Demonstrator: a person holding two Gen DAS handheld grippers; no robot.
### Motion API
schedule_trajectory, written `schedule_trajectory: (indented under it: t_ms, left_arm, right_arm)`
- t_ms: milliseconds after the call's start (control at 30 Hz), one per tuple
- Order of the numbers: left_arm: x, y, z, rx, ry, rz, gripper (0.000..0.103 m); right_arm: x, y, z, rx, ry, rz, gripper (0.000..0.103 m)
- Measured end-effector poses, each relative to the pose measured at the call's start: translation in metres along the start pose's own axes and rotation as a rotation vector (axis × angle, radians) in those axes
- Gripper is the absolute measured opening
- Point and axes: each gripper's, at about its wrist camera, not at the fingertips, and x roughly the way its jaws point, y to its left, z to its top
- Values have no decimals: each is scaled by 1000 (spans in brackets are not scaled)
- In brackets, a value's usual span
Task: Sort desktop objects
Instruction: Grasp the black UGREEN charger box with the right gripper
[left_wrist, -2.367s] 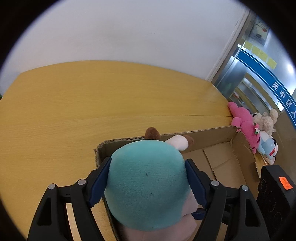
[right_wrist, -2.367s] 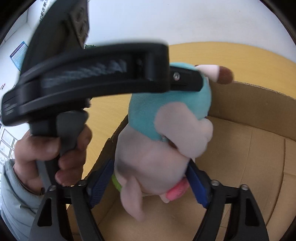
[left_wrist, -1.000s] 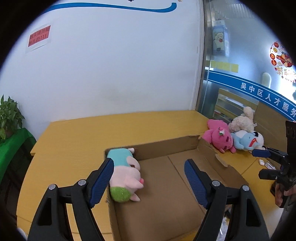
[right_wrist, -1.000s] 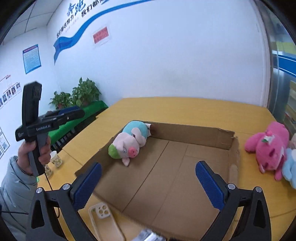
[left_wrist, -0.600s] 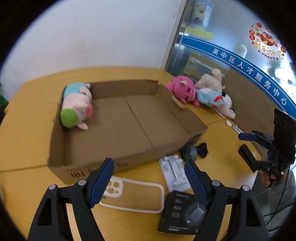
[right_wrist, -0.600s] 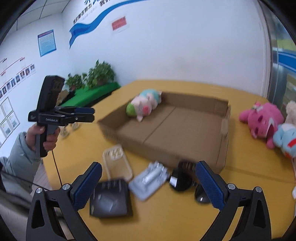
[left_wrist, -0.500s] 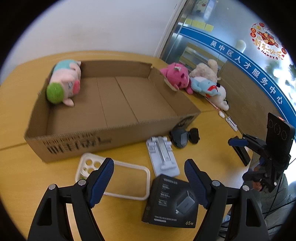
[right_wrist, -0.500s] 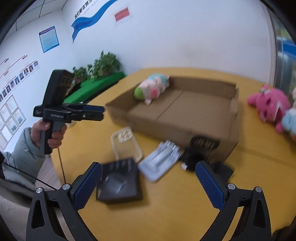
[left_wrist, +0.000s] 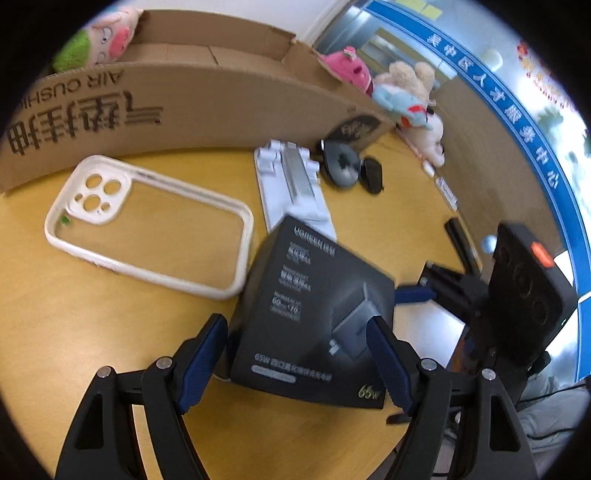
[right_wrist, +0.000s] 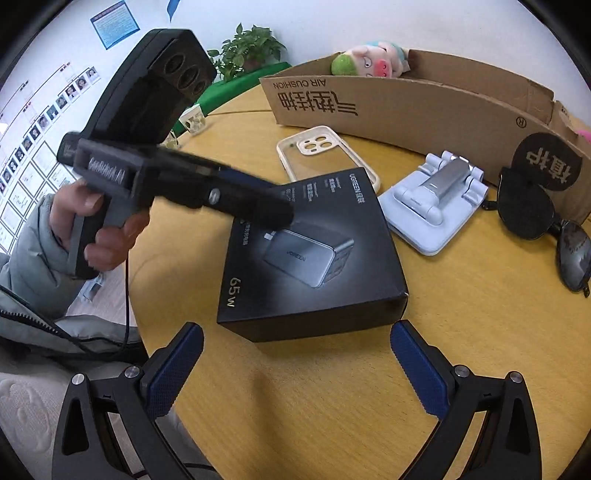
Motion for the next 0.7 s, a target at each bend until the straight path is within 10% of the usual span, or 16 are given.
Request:
schedule_trajectory:
  t_ms: [700]
  left_arm:
    - [7, -4, -8, -65, -21, -38, 74]
  right_arm:
    - [2, 21, -9, -68, -27, -117, 89]
